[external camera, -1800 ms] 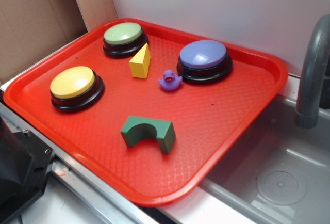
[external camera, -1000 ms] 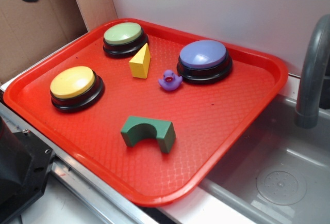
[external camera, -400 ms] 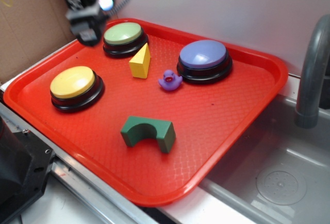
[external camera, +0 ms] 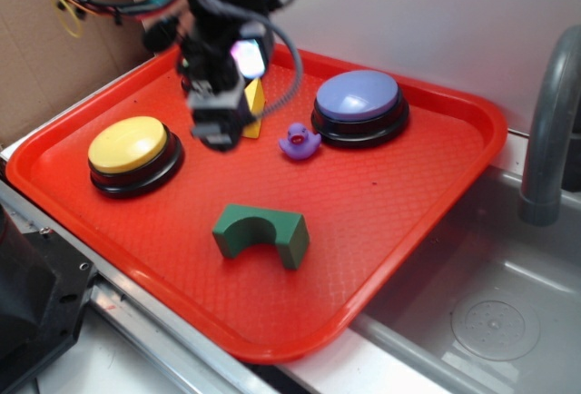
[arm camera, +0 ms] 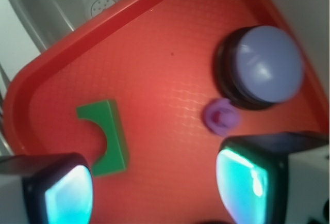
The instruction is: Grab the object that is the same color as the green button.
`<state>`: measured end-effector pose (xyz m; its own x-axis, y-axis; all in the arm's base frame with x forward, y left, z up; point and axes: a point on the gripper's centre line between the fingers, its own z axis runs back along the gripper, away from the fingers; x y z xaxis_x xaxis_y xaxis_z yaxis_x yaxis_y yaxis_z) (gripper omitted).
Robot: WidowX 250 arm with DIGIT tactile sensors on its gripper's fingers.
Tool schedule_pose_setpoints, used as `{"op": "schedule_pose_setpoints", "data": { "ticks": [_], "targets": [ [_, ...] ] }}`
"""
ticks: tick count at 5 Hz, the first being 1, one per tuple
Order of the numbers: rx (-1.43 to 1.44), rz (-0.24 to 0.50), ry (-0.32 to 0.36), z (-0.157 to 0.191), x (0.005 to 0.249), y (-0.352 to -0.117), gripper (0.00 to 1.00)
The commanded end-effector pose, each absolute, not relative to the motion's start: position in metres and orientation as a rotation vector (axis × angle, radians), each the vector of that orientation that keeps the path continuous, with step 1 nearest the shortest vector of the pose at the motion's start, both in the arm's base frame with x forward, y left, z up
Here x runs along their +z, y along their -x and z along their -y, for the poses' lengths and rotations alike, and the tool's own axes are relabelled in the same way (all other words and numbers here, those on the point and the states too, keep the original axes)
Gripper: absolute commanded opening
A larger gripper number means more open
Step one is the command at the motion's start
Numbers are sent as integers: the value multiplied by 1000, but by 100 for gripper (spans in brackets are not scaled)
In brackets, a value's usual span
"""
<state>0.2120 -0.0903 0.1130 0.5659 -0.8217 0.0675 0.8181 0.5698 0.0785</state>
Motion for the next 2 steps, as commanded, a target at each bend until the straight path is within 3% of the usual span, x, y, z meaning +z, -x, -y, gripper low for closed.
{"op": "schedule_pose_setpoints", "data": {
  "ticks": [1,2],
  "targets": [
    [-1051,128,-5,116,66,-209,100],
    [-1114,140,-6,119,47,-208,100]
  ]
}}
